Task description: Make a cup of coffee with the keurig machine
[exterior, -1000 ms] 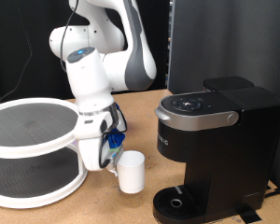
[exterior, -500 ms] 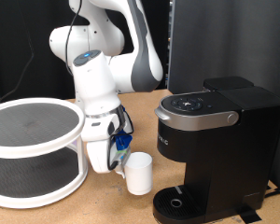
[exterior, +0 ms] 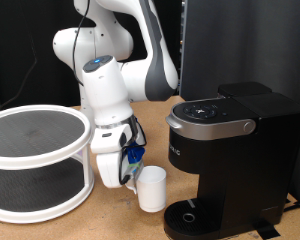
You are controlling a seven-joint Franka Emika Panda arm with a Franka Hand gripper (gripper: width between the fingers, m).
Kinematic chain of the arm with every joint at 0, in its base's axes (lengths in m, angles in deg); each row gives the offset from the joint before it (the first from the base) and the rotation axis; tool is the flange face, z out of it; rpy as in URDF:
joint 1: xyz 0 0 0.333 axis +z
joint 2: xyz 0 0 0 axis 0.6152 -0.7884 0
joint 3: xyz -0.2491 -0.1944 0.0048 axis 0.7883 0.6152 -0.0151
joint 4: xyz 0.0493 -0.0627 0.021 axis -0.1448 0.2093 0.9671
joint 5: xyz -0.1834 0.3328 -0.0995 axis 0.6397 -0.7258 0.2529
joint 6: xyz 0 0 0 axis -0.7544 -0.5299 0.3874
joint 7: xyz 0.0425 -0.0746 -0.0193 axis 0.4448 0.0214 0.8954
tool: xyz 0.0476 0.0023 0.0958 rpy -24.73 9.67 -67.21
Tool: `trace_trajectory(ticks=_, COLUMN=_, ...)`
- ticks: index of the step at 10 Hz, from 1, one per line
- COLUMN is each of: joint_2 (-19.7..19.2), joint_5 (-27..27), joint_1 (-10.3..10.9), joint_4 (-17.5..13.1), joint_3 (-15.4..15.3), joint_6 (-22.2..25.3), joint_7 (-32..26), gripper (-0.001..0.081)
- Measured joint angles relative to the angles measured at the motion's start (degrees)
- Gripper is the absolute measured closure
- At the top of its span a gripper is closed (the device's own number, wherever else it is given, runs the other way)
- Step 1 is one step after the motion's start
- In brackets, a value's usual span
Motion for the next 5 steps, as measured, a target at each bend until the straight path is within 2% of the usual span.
trace_trajectory(ticks=5, joint_2=-1.6, joint_5=-0.3, joint_1=0.0, joint_4=-2.1, joint_3=-1.3, joint_6=-0.2, joint_7=0.6, gripper=0.0736)
